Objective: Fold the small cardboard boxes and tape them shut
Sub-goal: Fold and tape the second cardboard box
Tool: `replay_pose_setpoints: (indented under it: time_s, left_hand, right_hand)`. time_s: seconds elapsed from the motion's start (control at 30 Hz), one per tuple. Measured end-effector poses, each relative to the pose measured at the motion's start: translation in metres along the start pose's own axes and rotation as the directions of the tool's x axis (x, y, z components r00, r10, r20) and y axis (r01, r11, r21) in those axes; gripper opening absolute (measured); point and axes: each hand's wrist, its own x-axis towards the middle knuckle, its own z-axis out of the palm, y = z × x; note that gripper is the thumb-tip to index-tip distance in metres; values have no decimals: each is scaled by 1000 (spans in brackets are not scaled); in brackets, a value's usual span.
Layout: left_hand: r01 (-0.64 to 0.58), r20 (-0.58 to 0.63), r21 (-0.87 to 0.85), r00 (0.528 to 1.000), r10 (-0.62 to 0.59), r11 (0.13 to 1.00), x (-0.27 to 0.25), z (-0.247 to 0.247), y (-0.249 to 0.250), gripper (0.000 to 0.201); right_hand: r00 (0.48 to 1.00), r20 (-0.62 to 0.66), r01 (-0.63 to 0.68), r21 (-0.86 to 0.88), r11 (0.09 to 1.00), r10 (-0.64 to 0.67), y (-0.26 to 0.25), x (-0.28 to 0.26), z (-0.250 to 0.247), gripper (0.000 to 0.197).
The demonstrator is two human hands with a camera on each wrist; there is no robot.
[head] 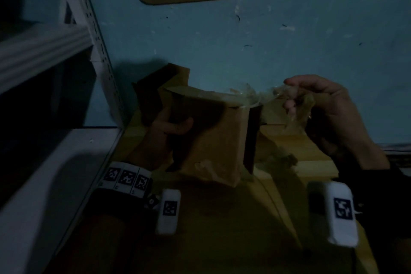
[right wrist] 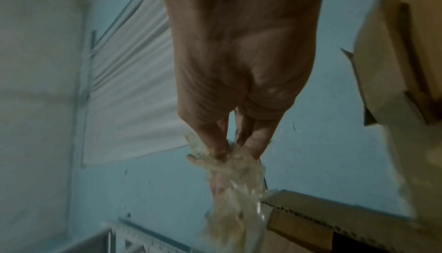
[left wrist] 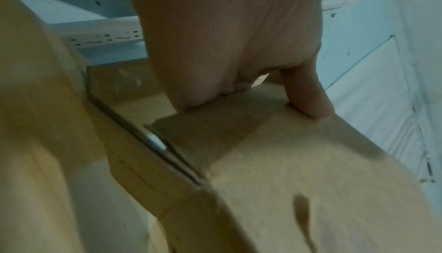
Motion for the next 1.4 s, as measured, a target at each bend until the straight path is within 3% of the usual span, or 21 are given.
replay_pose_setpoints:
  time_s: [0.1, 0.23, 0.43, 0.6, 0.73, 0.87, 1.0, 1.03, 1.13, 1.2, 1.3, 1.4]
  left_hand:
    - [-8, -10, 20, 1000, 9, 1000, 0, 0, 1, 37]
    - [-33, -54, 32, 998, 35, 999, 2, -5, 3, 41]
    - [-50, -91, -50, 995, 45, 997, 5, -8, 5, 64]
    - [-85, -118, -64, 990, 77, 994, 5, -6, 4, 47]
    - [-84, -139, -14, 987, 81, 996, 6, -4, 3, 49]
    - [-84, -134, 39, 987, 89, 996, 7, -7, 0, 53]
    - [-118, -106, 135, 985, 133, 984, 7, -11, -3, 62]
    - [-139, -99, 172, 983, 157, 975, 8, -11, -2, 72]
    - [-190, -73, 281, 973, 218, 941, 7, -8, 2, 111]
    - [-219, -61, 322, 966, 251, 921, 5, -7, 2, 119]
    - [-247, -28, 452, 956, 291, 857, 6, -9, 1, 121]
    - [-239, 31, 593, 961, 274, 769, 4, -6, 4, 102]
  right_hand:
    - [998, 30, -49, 101, 994, 46, -3, -1, 1, 25]
    - [996, 51, -82, 133, 988, 76, 2, -1, -3, 31]
    - [986, 106, -126, -6, 992, 126, 11, 2, -5, 16]
    - [975, 165, -147, -8, 989, 146, 18, 1, 2, 24]
    - [990, 95, -100, -2, 995, 100, 23, 0, 12, 22]
    - [998, 10, -55, -77, 996, 56, 24, 0, 16, 34]
    - [999, -36, -40, -113, 993, 36, 26, -1, 18, 15]
    - [998, -42, -43, -102, 994, 39, 25, -2, 18, 18]
    - [992, -93, -99, -157, 983, 84, 22, -2, 18, 55]
    - [990, -127, -86, -229, 970, 58, 23, -1, 18, 58]
    - [986, -138, -134, -288, 948, 98, 27, -1, 20, 52]
    - [975, -96, -219, -353, 910, 198, 29, -1, 21, 59]
